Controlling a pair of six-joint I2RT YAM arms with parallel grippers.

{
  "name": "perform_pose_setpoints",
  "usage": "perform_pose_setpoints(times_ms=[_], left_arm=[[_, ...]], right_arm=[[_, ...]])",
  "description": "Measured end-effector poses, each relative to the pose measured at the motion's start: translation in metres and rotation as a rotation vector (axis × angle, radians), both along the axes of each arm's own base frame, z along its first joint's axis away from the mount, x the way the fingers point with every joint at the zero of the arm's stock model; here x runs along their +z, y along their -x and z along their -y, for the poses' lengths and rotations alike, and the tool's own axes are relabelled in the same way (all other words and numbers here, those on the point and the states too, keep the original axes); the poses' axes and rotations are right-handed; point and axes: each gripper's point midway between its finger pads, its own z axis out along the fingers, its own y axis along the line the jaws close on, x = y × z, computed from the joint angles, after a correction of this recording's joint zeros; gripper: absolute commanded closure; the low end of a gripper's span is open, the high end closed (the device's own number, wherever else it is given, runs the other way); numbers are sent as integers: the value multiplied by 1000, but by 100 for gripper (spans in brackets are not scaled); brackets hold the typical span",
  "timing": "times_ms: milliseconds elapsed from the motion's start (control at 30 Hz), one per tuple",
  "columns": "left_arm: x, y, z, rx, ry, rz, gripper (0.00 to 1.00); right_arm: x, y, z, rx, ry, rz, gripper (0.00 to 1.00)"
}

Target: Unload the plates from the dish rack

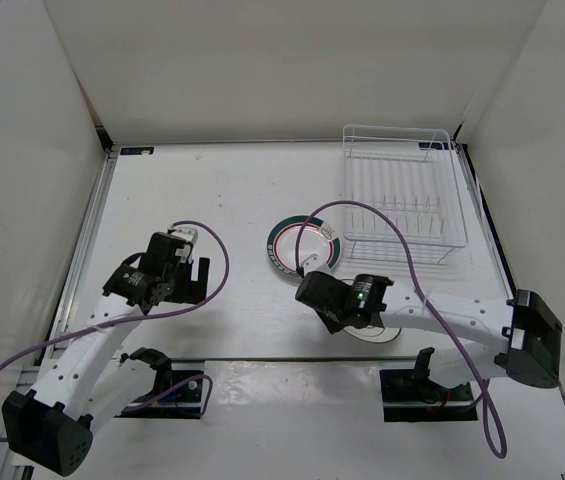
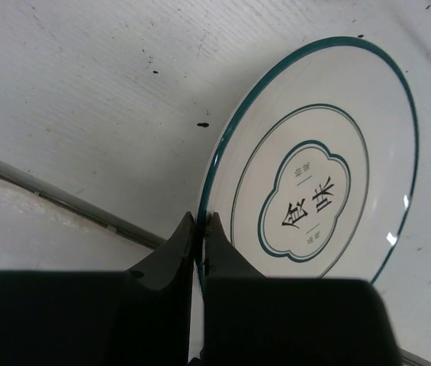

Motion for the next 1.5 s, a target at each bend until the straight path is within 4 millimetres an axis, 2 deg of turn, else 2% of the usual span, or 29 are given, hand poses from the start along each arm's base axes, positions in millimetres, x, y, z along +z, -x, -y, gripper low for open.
perform_pose_setpoints(times_ms=[167, 467, 500, 567, 600, 667, 700, 767, 800, 967, 1133, 1267, 1400, 1500], left_arm=[[3, 0, 0, -1, 7, 13, 0], [3, 0, 0, -1, 7, 15, 0], [3, 0, 0, -1, 7, 15, 0], [3, 0, 0, -1, 8, 17, 0], [4, 0, 0, -1, 9, 19, 0], [4, 0, 0, -1, 11, 22, 0], [5, 0, 0, -1, 11, 24, 0], [5, 0, 0, -1, 12, 25, 0], [5, 0, 0, -1, 12, 25, 0], [5, 0, 0, -1, 12, 25, 0], [5, 1, 0, -2, 13, 24, 0], [5, 1, 1, -3, 14, 24, 0], [5, 1, 1, -3, 14, 22, 0], [3, 1, 1, -5, 13, 14, 0]], right_arm=[[-27, 6, 1, -43, 51, 13, 100], [-61, 12, 7, -100, 187, 35, 100], [-63, 12, 7, -101, 196, 36, 98], [-63, 13, 6, -107, 195, 44, 86], [-63, 13, 6, -111, 192, 45, 75], [-63, 14, 4, -127, 178, 38, 64], [-64, 15, 2, -130, 168, 30, 53], [-65, 16, -1, -137, 152, 22, 46], [-65, 16, -2, -137, 147, 19, 40], [-61, 17, -6, -136, 120, 16, 33], [-38, 16, -10, -121, 48, 28, 33], [11, 1, -12, -110, -52, 116, 29], [68, -35, -10, -141, -135, 242, 27], [87, -68, 5, -192, -127, 286, 27]])
